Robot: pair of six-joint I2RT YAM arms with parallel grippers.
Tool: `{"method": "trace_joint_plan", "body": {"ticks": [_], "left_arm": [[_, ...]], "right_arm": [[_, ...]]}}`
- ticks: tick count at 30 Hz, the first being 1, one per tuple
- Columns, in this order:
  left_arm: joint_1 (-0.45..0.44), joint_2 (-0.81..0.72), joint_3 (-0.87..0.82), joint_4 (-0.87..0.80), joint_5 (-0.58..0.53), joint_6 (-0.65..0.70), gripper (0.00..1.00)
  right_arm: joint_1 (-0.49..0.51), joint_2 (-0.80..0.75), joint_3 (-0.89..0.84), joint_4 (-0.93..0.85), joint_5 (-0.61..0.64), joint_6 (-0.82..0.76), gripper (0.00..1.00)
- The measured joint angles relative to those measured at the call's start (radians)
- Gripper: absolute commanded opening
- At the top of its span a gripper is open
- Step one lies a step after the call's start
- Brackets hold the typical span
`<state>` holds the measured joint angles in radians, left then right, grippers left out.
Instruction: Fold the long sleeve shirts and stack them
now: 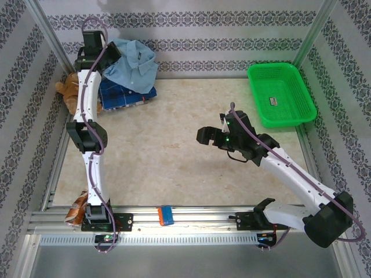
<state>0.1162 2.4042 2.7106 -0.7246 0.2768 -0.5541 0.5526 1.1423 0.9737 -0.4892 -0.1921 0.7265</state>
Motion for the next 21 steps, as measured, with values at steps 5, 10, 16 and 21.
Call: {"method": "trace_joint_plan", "body": {"ticks": [5,10,16,21], "left_arm": [[0.071,0.042,0.0,0.0,0.0,-0.031,0.0],[0.119,0.055,-0.004,-0.026,-0.009,-0.039,0.0],[0.148,0.055,-0.075,-0.043,-0.024,-0.047,0.0],[0.161,0.056,-0.149,-0.067,-0.039,-0.049,0.0]], "right_arm": [[0.021,0.063,0.001,0.045,0.018,0.016,0.98],[0.055,0.19,0.056,0.069,0.023,0.029,0.98],[0.077,0.319,0.196,0.087,0.022,0.029,0.98],[0.09,0.385,0.277,0.1,0.018,0.026,0.98]]}}
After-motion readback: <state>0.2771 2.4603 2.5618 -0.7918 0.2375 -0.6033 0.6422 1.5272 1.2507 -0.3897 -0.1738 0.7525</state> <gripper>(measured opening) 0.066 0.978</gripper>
